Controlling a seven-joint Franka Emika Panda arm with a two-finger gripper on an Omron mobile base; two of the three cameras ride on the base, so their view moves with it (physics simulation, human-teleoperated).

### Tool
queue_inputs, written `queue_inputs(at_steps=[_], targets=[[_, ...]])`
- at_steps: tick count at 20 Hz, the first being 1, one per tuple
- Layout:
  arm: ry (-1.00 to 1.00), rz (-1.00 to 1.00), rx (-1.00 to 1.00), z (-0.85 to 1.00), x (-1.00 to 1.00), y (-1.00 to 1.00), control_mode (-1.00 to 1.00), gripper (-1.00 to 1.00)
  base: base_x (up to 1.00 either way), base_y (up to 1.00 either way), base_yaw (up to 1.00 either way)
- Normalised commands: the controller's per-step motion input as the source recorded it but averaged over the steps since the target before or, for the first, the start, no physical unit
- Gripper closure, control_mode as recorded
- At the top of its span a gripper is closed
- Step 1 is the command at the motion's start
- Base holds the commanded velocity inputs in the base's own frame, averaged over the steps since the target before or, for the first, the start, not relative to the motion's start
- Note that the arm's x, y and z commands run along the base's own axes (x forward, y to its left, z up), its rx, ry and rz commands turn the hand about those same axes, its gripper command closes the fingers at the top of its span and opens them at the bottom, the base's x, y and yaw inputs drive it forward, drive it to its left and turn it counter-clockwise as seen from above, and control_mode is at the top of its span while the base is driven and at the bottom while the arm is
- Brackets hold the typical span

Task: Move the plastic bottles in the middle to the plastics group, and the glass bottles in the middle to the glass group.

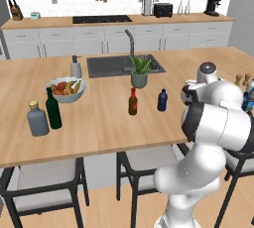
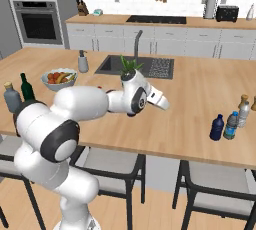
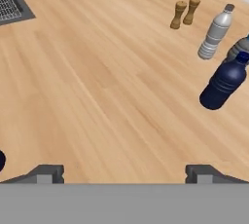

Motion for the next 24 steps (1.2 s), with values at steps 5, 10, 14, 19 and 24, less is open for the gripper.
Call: queue_inputs(at_steps=[5, 10, 14, 19, 24], targets=[[0.05, 0.04, 0.13, 0.46, 0.3, 0.51, -1.0, -1.0, 0.0, 0.0, 0.0], [0.01, 0.03, 0.22, 0.17, 0.26, 0.45, -1.0, -1.0, 0.0, 0.0, 0.0], [0.02, 0.03, 0.16, 0.0, 0.38, 0.52, -1.0, -1.0, 0.0, 0.0, 0.0], [0.17, 0.07, 0.12, -0.01, 0.47, 0.44, -1.0, -1.0, 0.0, 0.0, 0.0], [0.1, 0.11, 0.04, -0.12, 0.35, 0.4, -1.0, -1.0, 0.0, 0.0, 0.0]])
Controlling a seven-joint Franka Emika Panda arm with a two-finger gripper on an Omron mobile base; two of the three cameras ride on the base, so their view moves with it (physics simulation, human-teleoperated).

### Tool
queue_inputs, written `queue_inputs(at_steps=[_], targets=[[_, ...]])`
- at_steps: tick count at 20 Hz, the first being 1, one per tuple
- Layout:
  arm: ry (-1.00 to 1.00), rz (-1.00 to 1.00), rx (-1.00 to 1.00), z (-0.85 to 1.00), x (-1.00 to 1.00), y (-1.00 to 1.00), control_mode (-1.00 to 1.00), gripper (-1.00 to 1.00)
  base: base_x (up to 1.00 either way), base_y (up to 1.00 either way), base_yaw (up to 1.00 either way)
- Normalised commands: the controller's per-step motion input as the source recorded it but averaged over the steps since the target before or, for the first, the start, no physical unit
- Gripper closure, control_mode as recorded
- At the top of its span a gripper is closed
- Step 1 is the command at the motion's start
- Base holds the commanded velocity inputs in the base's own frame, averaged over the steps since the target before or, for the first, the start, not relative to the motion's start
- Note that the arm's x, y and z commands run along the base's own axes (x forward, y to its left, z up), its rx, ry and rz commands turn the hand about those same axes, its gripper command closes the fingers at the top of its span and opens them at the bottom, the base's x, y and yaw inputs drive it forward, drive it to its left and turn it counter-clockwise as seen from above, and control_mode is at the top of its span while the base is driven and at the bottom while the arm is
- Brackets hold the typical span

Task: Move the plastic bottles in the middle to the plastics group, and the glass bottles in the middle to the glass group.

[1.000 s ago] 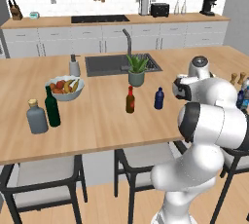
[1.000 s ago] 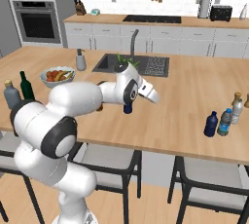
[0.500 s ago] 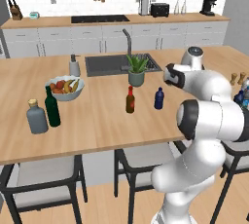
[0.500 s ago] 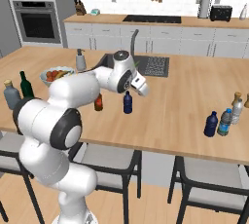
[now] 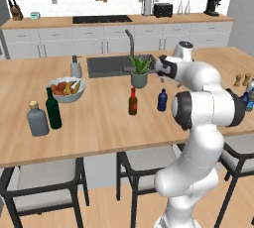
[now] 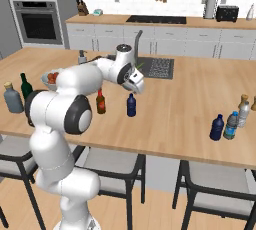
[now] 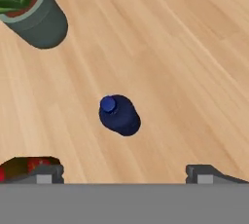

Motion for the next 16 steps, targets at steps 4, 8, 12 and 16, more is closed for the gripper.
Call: queue_inputs(at_steps=[4, 8, 12, 16], targets=[[0.01, 0.1, 0.0, -0.16, 0.22, 0.15, -1.0, -1.0, 0.0, 0.0, 0.0], [0.0, 0.01, 0.0, -0.26, 0.23, 0.01, -1.0, -1.0, 0.0, 0.0, 0.0], [0.0, 0.0, -0.01, -0.32, 0.3, 0.09, -1.0, -1.0, 0.0, 0.0, 0.0], [0.03, 0.0, 0.0, -0.22, 0.14, 0.0, -1.0, -1.0, 0.0, 0.0, 0.0]])
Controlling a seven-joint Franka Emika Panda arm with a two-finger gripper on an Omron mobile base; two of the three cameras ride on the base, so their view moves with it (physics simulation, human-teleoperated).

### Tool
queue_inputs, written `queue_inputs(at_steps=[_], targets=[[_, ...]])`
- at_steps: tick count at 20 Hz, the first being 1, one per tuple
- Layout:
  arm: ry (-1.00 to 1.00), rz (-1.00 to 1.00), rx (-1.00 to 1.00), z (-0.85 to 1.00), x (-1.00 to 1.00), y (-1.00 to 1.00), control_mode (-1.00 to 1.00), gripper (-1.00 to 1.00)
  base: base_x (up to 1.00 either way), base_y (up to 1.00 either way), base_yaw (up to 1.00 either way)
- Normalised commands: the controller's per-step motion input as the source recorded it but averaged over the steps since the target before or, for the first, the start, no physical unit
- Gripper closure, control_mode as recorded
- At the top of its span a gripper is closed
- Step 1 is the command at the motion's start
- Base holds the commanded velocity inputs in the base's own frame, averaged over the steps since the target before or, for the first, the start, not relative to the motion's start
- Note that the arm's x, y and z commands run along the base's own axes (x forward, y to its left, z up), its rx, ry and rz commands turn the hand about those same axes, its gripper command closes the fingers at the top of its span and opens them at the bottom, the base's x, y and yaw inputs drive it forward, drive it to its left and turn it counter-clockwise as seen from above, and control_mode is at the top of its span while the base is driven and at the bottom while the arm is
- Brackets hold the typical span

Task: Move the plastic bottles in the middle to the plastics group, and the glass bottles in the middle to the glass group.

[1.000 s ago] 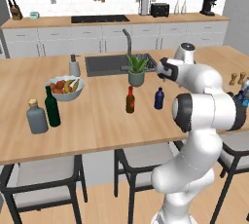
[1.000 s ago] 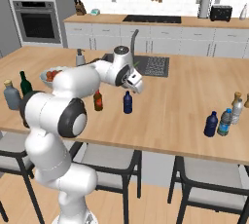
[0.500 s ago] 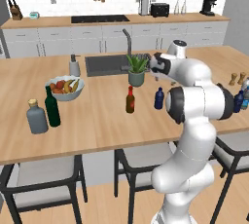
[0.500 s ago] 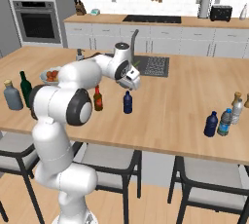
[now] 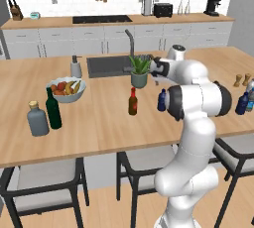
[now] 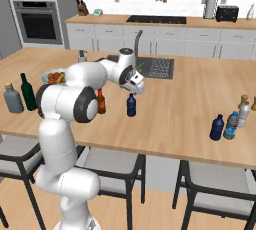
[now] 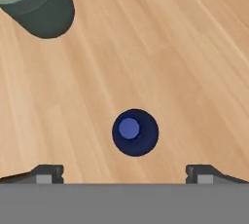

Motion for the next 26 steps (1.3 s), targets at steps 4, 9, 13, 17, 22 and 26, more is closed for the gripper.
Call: queue_inputs(at_steps=[4, 9, 13, 17, 22, 26], targets=[[0.05, 0.01, -0.07, -0.26, 0.05, -0.02, -1.0, -1.0, 0.0, 0.0, 0.0], [0.0, 0.0, -0.13, -0.3, 0.09, -0.02, -1.0, -1.0, 0.0, 0.0, 0.0], [0.01, 0.01, -0.01, -0.26, 0.18, 0.0, -1.0, -1.0, 0.0, 0.0, 0.0], [0.08, 0.04, 0.0, -0.29, 0.17, 0.0, -1.0, -1.0, 0.0, 0.0, 0.0], [0.01, 0.04, 0.0, -0.21, 0.14, 0.0, -1.0, -1.0, 0.0, 0.0, 0.0], [0.0, 0.03, 0.0, -0.22, 0.1, 0.0, -1.0, -1.0, 0.0, 0.0, 0.0]])
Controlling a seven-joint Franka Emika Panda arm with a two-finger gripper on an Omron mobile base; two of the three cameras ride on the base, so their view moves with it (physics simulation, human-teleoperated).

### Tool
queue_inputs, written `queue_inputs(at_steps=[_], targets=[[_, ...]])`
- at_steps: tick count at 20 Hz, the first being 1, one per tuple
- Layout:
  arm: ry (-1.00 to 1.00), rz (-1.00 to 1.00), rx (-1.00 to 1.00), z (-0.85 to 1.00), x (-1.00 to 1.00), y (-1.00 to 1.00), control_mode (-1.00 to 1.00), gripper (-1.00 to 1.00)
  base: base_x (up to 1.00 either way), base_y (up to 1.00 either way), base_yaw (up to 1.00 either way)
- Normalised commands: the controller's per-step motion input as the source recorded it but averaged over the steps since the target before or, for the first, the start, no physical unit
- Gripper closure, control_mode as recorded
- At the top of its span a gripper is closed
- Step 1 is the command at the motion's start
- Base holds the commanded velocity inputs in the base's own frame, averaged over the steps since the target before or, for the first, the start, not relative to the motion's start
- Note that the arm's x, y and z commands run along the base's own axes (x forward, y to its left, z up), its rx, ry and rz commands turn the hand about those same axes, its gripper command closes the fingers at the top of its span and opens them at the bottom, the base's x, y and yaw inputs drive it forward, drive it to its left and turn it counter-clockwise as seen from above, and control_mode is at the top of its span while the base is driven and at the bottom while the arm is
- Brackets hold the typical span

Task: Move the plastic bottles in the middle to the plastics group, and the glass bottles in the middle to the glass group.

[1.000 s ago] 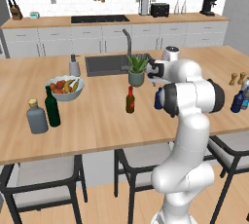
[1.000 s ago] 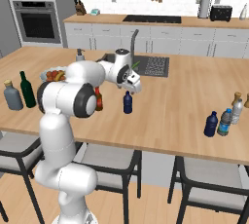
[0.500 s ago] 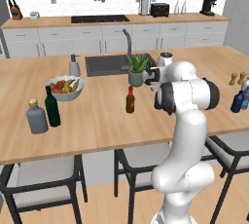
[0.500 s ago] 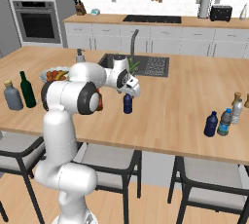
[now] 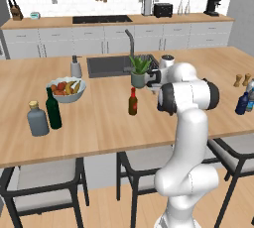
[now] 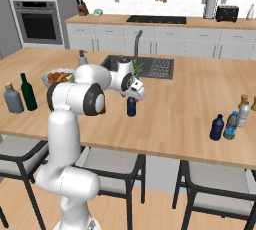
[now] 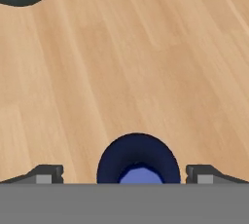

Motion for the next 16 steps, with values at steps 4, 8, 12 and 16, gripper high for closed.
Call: queue_inputs(at_steps=[4, 8, 12, 16], targets=[[-0.02, 0.06, 0.0, -0.15, 0.07, -0.03, -1.0, -1.0, 0.0, 0.0, 0.0], [0.01, 0.01, 0.0, -0.22, 0.0, 0.0, -1.0, 1.0, 0.0, 0.0, 0.0], [0.1, 0.0, -0.01, -0.34, 0.0, 0.01, -1.0, 1.0, 0.0, 0.0, 0.0], [0.02, 0.0, -0.02, -0.31, -0.02, -0.01, -1.0, 1.0, 0.0, 0.0, 0.0]])
